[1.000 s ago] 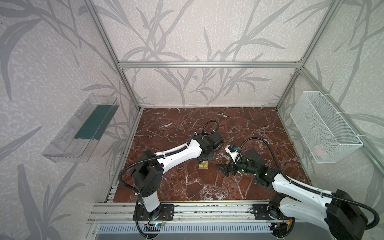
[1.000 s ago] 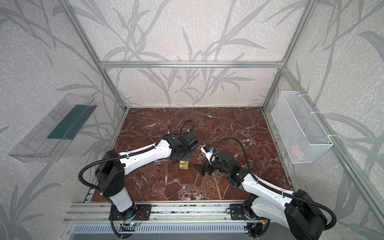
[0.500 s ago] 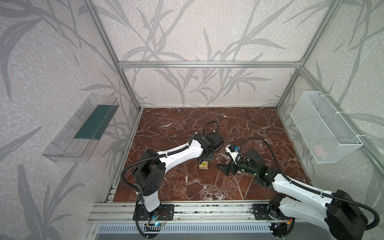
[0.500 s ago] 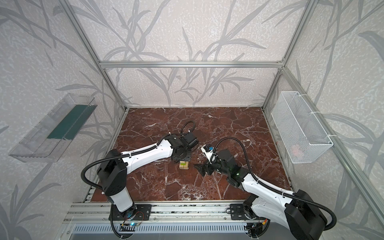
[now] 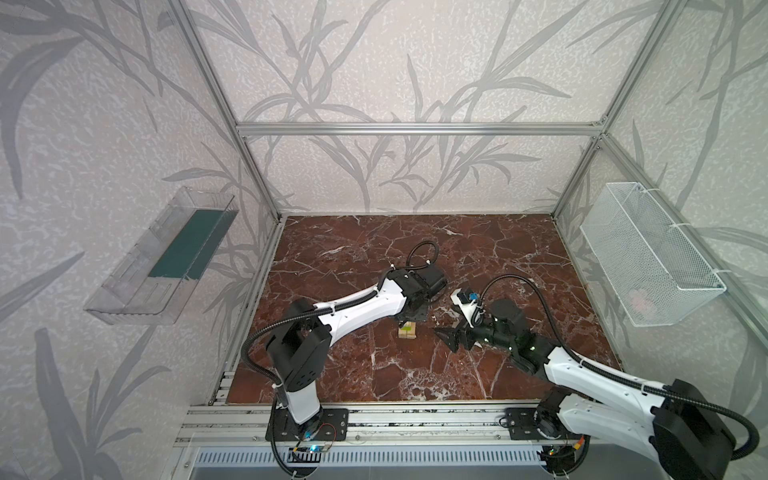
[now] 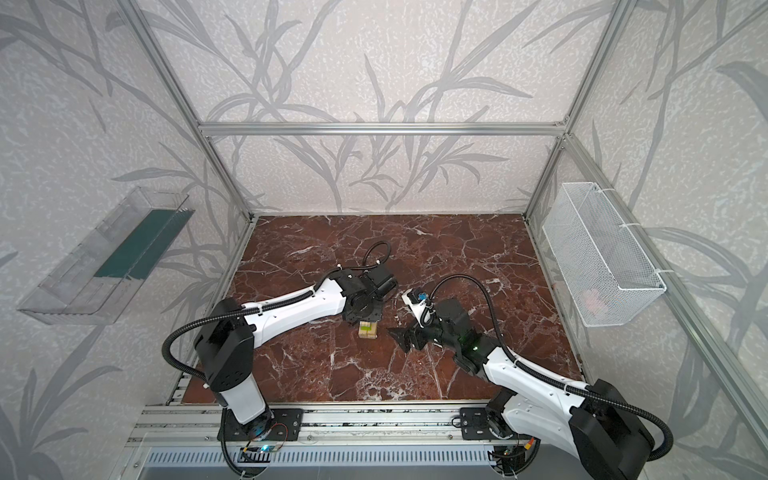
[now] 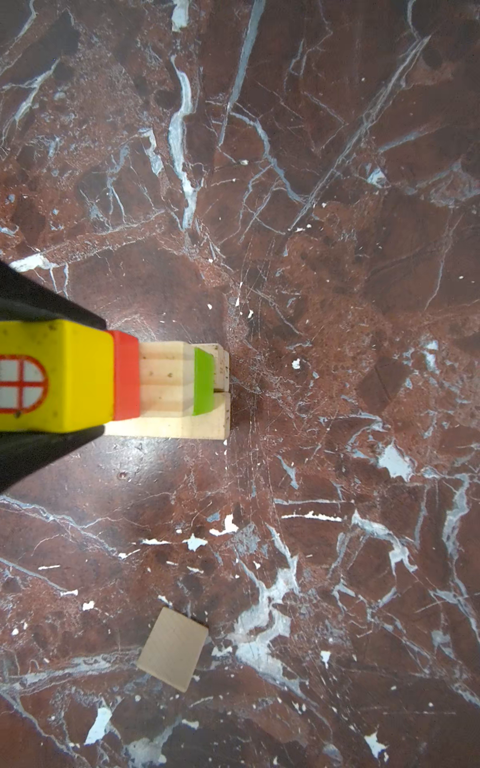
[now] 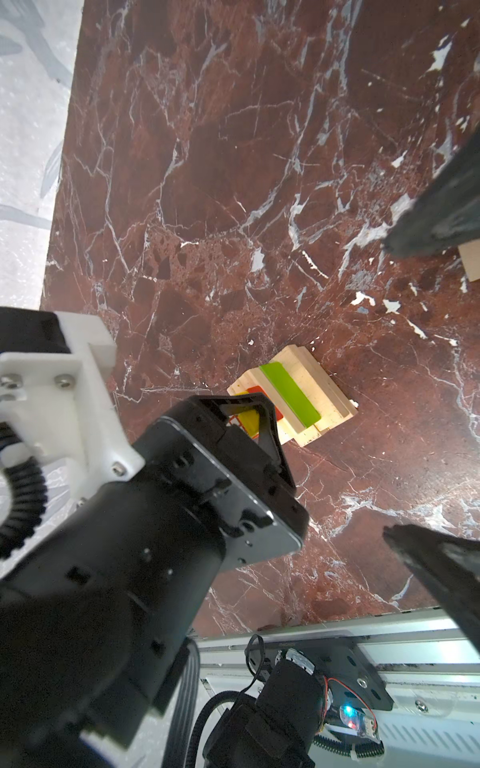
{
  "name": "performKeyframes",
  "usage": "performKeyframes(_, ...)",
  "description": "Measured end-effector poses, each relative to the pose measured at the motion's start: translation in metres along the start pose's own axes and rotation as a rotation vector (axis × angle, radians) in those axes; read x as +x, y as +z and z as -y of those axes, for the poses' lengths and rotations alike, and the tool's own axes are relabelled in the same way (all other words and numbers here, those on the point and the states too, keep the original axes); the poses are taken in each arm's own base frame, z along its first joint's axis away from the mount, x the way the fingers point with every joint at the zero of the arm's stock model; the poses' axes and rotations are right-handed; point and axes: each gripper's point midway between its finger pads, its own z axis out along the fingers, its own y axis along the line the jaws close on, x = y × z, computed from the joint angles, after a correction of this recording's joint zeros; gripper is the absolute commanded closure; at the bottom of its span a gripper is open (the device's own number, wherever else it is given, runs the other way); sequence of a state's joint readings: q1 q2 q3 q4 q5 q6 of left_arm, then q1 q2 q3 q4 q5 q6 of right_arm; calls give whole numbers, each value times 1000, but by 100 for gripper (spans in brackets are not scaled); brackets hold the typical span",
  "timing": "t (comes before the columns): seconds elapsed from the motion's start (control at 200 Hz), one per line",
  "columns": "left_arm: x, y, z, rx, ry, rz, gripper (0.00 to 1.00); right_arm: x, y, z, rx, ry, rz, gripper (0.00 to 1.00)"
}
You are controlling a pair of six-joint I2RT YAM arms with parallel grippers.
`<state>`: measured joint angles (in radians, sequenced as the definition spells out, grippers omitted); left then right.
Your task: Build the wood block tower
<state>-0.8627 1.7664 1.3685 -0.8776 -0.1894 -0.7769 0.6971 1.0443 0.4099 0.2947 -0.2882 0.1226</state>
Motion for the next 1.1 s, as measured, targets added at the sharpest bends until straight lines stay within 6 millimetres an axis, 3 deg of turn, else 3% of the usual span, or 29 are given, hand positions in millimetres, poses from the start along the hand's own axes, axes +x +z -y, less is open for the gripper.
performKeyframes(0.075,0,0,0,1,0,-1,59,0,0,1,2,1,0,1)
performKeyframes(0.28,0,-1,0,3,11,0,50,0,-1,5,13,22,0,1)
performKeyframes(0.415,-3,-8,0,17,13,15,45,7,-1,23,75,90,-27,1)
performKeyframes(0.56,-11,-33,-1,63,6,69,43,23,2,47,157,199,-122,1)
performKeyframes(0.71,-23,-73,-6,149,-6,173,41,23,13,63,226,262,-223,1)
performKeyframes(0.83,-21,-95,-17,209,-2,248,40,27,22,70,255,287,-298,3)
performKeyframes(1.1,-5,-104,-39,251,-3,304,34,44,33,88,287,327,-449,6)
